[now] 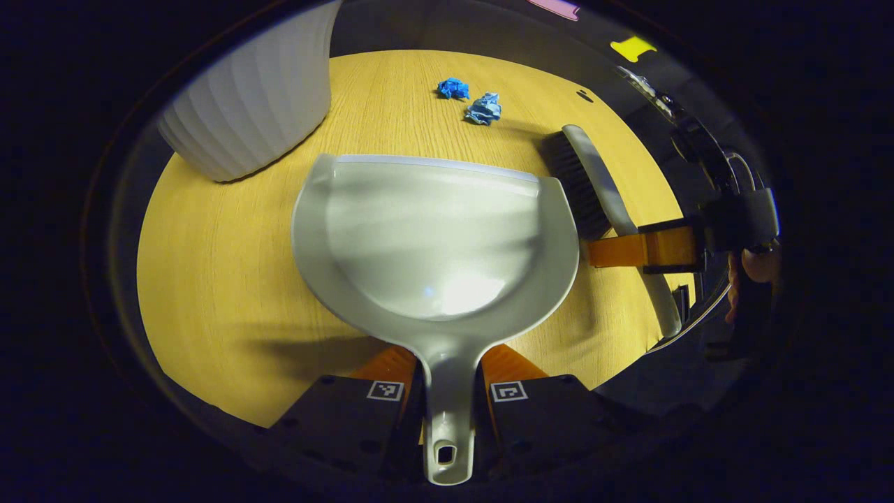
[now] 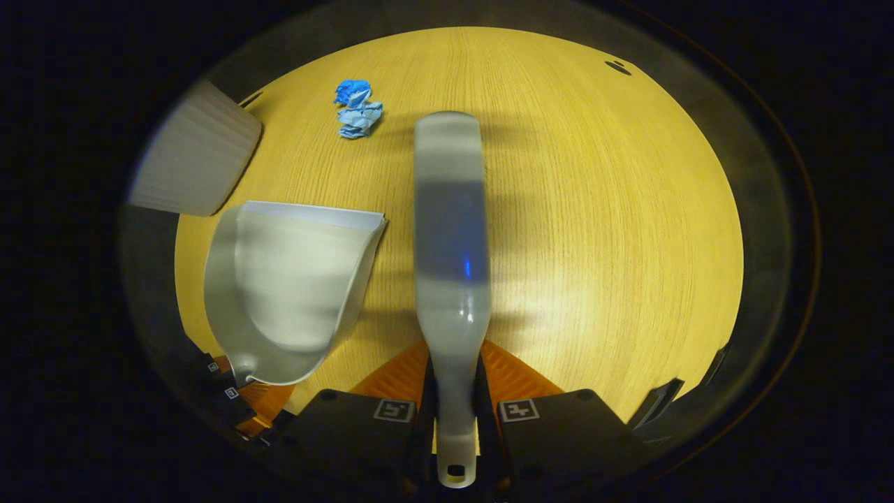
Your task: Pick up the small broom and dustpan from the desktop, sweep the trash into the dustpan with the broom, and then empty the trash into the garbage bin.
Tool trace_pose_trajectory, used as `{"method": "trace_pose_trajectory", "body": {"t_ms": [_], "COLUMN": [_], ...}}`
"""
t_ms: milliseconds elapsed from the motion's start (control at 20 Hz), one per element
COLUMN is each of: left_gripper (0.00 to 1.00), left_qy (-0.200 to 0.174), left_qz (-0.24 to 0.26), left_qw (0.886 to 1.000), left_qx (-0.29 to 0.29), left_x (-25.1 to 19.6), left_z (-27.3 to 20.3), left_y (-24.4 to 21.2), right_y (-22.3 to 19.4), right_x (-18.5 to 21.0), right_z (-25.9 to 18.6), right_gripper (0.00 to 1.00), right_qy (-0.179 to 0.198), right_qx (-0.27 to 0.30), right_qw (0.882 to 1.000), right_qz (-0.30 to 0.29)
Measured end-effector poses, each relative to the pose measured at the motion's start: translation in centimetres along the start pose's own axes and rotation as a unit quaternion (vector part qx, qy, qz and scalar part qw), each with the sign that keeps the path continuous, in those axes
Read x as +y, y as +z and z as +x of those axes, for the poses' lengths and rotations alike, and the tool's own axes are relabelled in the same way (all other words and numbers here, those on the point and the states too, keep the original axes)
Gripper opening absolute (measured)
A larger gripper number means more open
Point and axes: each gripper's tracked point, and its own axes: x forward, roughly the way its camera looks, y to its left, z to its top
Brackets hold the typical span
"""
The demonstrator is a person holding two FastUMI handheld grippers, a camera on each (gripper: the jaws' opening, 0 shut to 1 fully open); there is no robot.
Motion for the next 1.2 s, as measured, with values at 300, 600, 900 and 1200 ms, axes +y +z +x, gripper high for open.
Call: {"method": "trace_pose_trajectory", "body": {"t_ms": [300,600,900,1200], "left_gripper": [0.30,0.29,0.29,0.29], "left_qy": [0.009,0.030,0.055,0.065], "left_qz": [0.062,0.105,0.138,0.193], "left_qw": [0.998,0.991,0.983,0.972], "left_qx": [0.029,0.076,0.110,0.116], "left_x": [1.5,4.2,7.0,8.1], "left_z": [-0.5,-1.1,-1.2,-1.1], "left_y": [0.2,1.7,4.5,6.2], "right_y": [7.3,18.8,28.3,26.1], "right_x": [-3.8,-4.9,-1.7,2.2], "right_z": [-2.2,-3.1,-1.2,1.5], "right_gripper": [0.30,0.30,0.29,0.29], "right_qy": [-0.041,-0.078,-0.080,-0.037], "right_qx": [-0.040,-0.071,-0.091,-0.055], "right_qw": [0.992,0.968,0.937,0.897], "right_qz": [-0.115,-0.226,-0.329,-0.436]}}
